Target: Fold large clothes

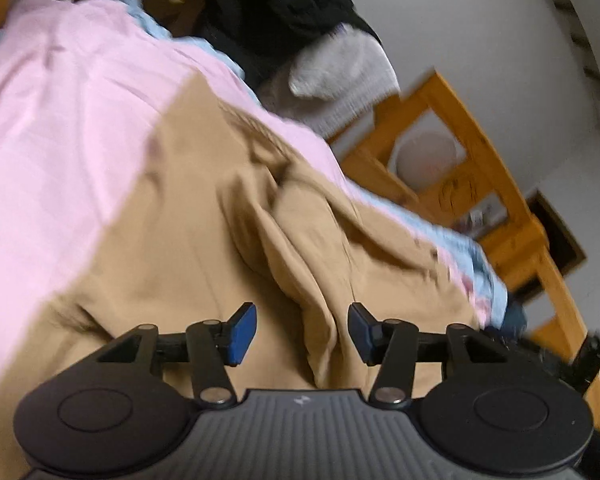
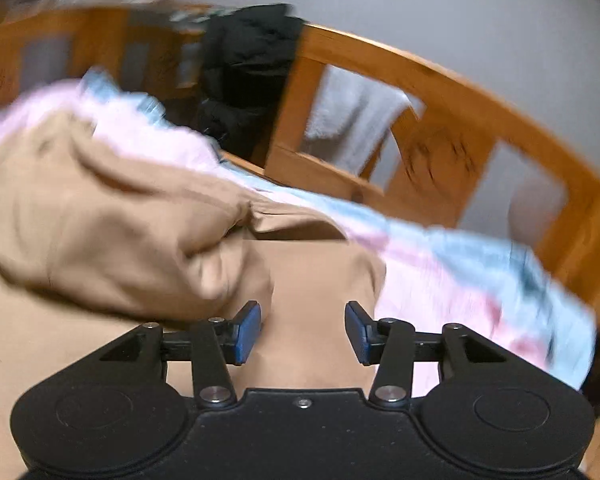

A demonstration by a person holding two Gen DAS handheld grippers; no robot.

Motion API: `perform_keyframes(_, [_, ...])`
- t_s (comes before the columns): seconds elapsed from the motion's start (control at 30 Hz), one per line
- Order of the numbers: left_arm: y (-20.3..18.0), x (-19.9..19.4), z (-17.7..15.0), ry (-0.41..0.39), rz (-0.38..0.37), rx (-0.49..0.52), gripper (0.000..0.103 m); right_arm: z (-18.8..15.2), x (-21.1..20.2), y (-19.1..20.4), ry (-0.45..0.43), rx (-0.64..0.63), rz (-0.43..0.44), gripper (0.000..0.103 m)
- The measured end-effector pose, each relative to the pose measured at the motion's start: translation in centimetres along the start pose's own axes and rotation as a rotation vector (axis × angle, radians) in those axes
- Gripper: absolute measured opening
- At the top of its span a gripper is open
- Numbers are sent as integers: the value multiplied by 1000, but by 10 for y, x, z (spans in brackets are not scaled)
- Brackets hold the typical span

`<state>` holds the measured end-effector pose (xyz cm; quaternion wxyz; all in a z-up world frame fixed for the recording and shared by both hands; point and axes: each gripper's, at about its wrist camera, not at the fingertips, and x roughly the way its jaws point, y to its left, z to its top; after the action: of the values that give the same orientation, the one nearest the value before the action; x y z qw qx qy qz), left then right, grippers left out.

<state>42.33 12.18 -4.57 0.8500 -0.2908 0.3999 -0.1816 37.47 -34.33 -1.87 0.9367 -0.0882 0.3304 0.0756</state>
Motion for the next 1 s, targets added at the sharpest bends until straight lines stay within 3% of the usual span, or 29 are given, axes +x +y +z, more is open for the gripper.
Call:
perform_keyframes(0.1, [8, 0, 16, -47, 54, -57, 55, 7, 8, -29, 60, 340, 151, 54])
perform_keyframes(0.2, [13, 17, 33, -43, 103, -102, 53, 4, 34, -49, 144, 695, 274, 63])
perform_keyframes(0.27, [14, 34, 40, -8, 117, -134, 38, 1, 53, -57, 177, 901, 325, 63])
perform_keyframes(0.33, [13, 49, 42, 29, 124, -142, 11, -1, 69, -58, 198, 1029, 355, 57])
perform_keyframes(0.37, [11, 54, 42, 36, 134, -140, 7, 3, 76, -56, 220, 1033, 358, 53])
perform_keyframes(0.43, [5, 54, 38, 19, 145, -107, 1, 15, 85, -51, 229, 990, 332, 16])
perform_keyframes(0.53, [-10, 49, 30, -23, 135, -29, 0, 40, 83, -44, 174, 860, 295, 4])
perform_keyframes(0.67, [-26, 57, 24, -51, 218, 104, 0, 75, 63, -18, -55, 448, 145, 2])
perform_keyframes(0.7, [-26, 63, 24, -51, 251, 143, 0, 75, 67, -11, -60, 373, 107, 2])
perform_keyframes(0.77, [-21, 71, 26, -39, 264, 127, 0, 64, 80, 0, -20, 290, 62, 2])
perform_keyframes(0.87, [-17, 68, 27, -30, 230, 106, 0, 43, 89, 5, 17, 285, 42, 2])
perform_keyframes(0.97, [-22, 53, 27, -33, 241, 140, 17, 37, 76, 0, -12, 292, 12, 13])
perform_keyframes(1.0, [-25, 46, 26, -46, 255, 156, 38, 38, 67, 0, -29, 277, -7, 17])
